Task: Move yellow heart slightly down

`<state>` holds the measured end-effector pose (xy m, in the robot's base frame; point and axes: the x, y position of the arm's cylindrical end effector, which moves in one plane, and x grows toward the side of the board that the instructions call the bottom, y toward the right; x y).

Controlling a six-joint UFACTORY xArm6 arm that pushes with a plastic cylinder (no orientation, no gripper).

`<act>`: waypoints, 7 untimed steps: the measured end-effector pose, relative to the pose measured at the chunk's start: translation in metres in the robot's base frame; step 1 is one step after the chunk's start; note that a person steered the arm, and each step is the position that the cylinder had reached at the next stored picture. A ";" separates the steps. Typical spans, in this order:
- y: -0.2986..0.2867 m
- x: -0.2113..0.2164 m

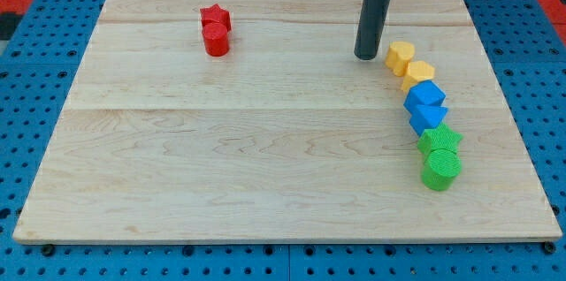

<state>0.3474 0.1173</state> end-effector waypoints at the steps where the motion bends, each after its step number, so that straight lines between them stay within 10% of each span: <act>1: 0.010 0.000; 7: 0.020 0.002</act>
<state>0.3496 0.1371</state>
